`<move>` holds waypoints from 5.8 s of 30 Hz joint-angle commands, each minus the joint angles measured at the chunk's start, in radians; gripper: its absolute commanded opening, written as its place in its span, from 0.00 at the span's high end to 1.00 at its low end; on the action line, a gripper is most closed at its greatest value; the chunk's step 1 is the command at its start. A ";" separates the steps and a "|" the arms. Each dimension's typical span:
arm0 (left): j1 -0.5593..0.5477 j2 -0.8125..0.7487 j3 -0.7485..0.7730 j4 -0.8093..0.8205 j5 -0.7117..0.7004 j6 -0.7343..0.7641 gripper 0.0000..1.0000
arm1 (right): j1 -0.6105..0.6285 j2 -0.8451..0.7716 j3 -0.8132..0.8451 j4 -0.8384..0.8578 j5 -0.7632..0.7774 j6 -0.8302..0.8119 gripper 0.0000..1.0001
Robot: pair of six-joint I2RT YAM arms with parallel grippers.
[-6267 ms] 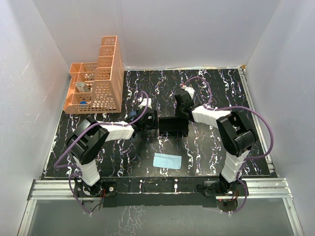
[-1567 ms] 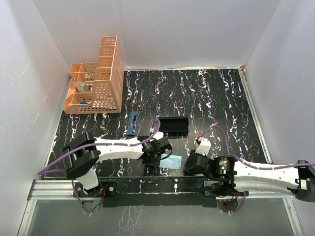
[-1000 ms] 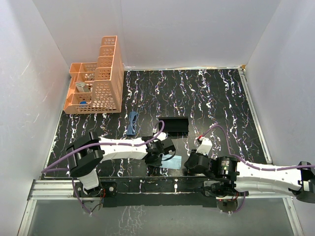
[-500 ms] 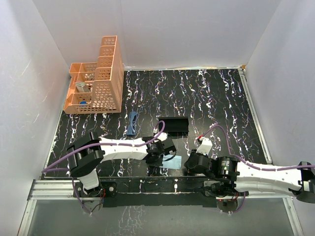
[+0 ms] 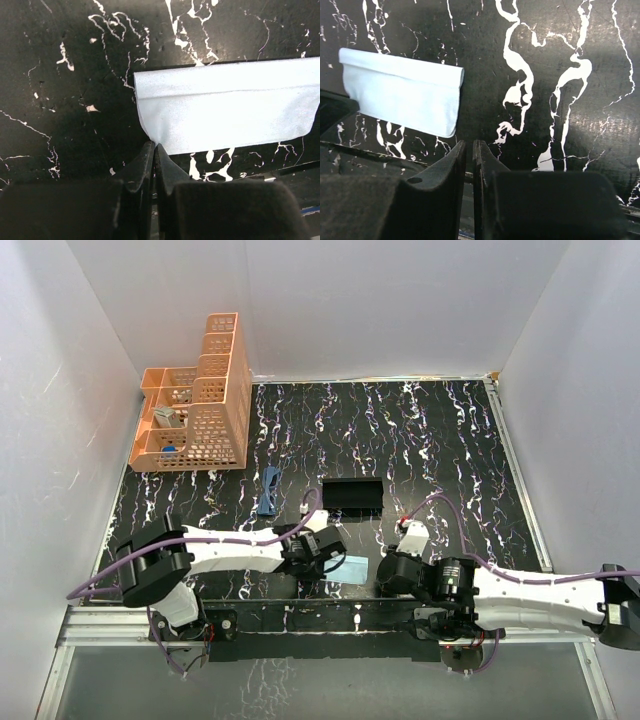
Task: Organize the sunglasses
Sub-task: Pick up the glasses cleaning cloth from the center of the board, then place the glasses cleaning cloth in the sunglasses case.
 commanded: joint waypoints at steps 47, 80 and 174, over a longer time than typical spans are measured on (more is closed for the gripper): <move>0.021 -0.287 -0.283 0.292 0.029 0.000 1.00 | 0.030 0.523 0.308 -0.048 0.001 0.116 0.82; 0.021 -0.317 -0.308 0.305 0.029 -0.002 1.00 | 0.032 0.645 0.345 -0.052 0.003 0.087 0.81; 0.261 -0.109 0.098 0.319 0.008 0.362 1.00 | -0.356 0.493 0.522 0.109 0.116 -0.405 1.00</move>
